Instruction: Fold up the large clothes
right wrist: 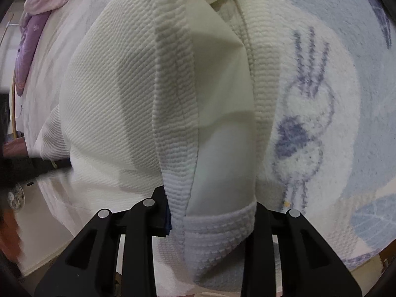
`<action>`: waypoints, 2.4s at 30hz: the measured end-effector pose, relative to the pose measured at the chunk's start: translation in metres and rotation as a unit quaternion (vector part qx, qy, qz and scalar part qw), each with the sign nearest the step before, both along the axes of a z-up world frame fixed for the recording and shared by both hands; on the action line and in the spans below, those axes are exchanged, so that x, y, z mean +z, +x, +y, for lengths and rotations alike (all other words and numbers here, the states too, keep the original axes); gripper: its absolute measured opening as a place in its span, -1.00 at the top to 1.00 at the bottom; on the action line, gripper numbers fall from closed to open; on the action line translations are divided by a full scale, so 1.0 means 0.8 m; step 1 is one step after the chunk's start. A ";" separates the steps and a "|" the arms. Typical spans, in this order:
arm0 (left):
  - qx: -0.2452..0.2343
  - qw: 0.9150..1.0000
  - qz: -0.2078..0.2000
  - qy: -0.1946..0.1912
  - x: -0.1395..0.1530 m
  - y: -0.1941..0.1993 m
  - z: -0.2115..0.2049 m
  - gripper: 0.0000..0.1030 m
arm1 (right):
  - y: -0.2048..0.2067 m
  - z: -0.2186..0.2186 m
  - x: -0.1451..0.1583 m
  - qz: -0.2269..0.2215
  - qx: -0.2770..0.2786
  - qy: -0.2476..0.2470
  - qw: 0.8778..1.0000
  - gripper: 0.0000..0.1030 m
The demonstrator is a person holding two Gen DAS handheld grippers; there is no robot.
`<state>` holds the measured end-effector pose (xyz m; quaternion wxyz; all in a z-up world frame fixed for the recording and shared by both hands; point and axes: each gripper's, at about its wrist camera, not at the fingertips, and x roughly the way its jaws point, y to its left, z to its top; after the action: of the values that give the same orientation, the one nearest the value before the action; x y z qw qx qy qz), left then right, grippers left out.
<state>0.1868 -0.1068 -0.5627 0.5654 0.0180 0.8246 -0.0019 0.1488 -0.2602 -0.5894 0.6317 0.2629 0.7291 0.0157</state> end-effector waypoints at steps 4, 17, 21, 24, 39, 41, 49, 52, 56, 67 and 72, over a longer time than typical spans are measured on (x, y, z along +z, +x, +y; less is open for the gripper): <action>-0.048 0.998 -0.028 0.037 0.000 -0.013 -0.025 0.96 | -0.002 -0.005 0.004 -0.022 0.003 0.005 1.000 0.42; -0.066 0.986 -0.151 0.010 0.055 -0.178 -0.013 0.96 | -0.018 0.018 0.004 -0.051 -0.037 -0.024 0.998 0.38; -0.065 0.987 -0.149 -0.011 0.059 -0.204 -0.002 0.96 | -0.045 0.015 0.012 -0.068 -0.051 -0.039 0.996 0.37; -0.076 0.984 -0.163 -0.001 0.061 -0.230 -0.004 0.96 | -0.055 0.021 0.012 -0.069 -0.066 -0.039 0.995 0.37; 0.007 0.986 -0.167 -0.004 0.081 -0.344 0.017 0.96 | -0.074 0.007 0.028 -0.081 -0.017 0.001 0.997 0.36; 0.026 0.988 -0.155 -0.003 0.080 -0.364 0.011 0.96 | -0.070 0.006 0.026 -0.079 -0.013 0.004 0.997 0.36; 0.054 0.987 -0.149 0.012 0.090 -0.431 0.015 0.96 | -0.052 0.007 0.020 -0.081 0.002 0.013 0.997 0.36; 0.066 0.986 -0.147 0.029 0.107 -0.430 0.025 0.94 | -0.050 0.005 0.020 -0.076 0.006 0.016 0.997 0.36; 0.057 0.979 -0.195 0.020 0.154 -0.402 0.040 0.93 | -0.049 0.002 0.019 -0.077 0.005 0.027 0.997 0.36; -0.026 0.964 -0.264 -0.007 0.192 -0.159 0.026 0.93 | -0.051 -0.002 0.019 -0.064 -0.031 0.035 0.997 0.36; -0.022 0.962 -0.273 -0.007 0.135 -0.032 -0.033 0.93 | -0.059 -0.006 0.019 -0.061 -0.043 0.029 0.997 0.36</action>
<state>0.1610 -0.1333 -0.4549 0.7693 0.0322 0.6379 -0.0155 0.1013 -0.2649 -0.5744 0.6673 0.3111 0.6762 0.0255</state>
